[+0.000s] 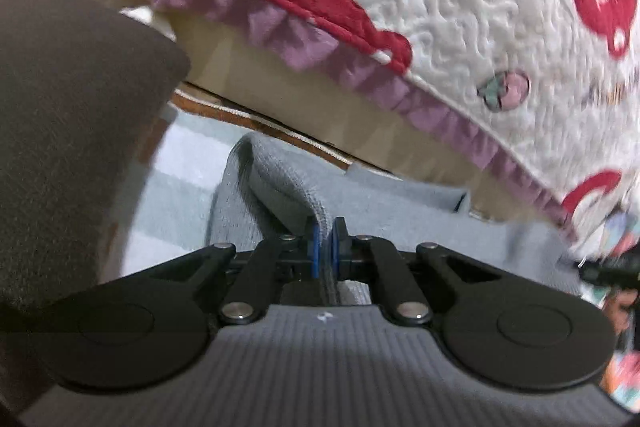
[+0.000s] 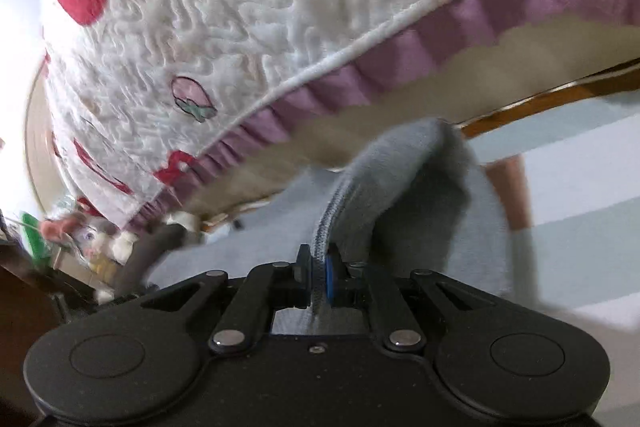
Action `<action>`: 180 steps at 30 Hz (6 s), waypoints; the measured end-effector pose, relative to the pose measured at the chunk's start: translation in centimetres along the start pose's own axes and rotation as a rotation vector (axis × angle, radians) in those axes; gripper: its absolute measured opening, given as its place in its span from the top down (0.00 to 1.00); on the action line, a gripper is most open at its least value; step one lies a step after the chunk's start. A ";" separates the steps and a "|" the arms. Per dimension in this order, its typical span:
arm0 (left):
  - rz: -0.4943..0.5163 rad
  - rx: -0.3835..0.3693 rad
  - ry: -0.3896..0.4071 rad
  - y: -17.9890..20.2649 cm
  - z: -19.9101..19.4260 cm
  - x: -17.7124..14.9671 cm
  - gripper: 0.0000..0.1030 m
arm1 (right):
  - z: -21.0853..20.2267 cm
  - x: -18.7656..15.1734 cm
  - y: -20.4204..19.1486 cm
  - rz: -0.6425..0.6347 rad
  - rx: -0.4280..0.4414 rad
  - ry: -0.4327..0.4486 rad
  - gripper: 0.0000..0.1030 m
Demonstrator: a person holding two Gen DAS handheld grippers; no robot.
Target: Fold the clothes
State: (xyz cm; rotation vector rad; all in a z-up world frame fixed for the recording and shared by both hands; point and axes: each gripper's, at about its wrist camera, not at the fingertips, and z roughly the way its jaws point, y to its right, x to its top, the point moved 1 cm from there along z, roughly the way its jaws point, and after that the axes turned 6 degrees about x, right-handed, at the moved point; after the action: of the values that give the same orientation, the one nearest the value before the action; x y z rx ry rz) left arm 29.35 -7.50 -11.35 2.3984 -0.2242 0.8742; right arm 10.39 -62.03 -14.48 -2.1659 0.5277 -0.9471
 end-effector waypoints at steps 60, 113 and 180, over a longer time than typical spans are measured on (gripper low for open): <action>0.228 -0.077 -0.161 12.0 7.0 -9.5 0.81 | 7.0 -10.8 -2.8 0.310 -0.205 0.525 0.66; -0.143 -0.169 -0.088 -1.5 -4.8 -2.8 0.62 | 22.8 -15.5 -30.7 -0.899 -0.172 -0.100 0.66; 0.388 0.291 -0.040 3.0 -4.2 -9.0 0.52 | 17.5 -21.7 -23.9 -0.980 -0.538 -0.052 0.67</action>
State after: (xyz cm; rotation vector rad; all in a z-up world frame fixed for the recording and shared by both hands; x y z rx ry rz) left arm 19.11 -7.86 -13.09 2.6929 -0.6333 1.0933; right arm 11.54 -25.38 -15.46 -2.9919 -0.4353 -1.3295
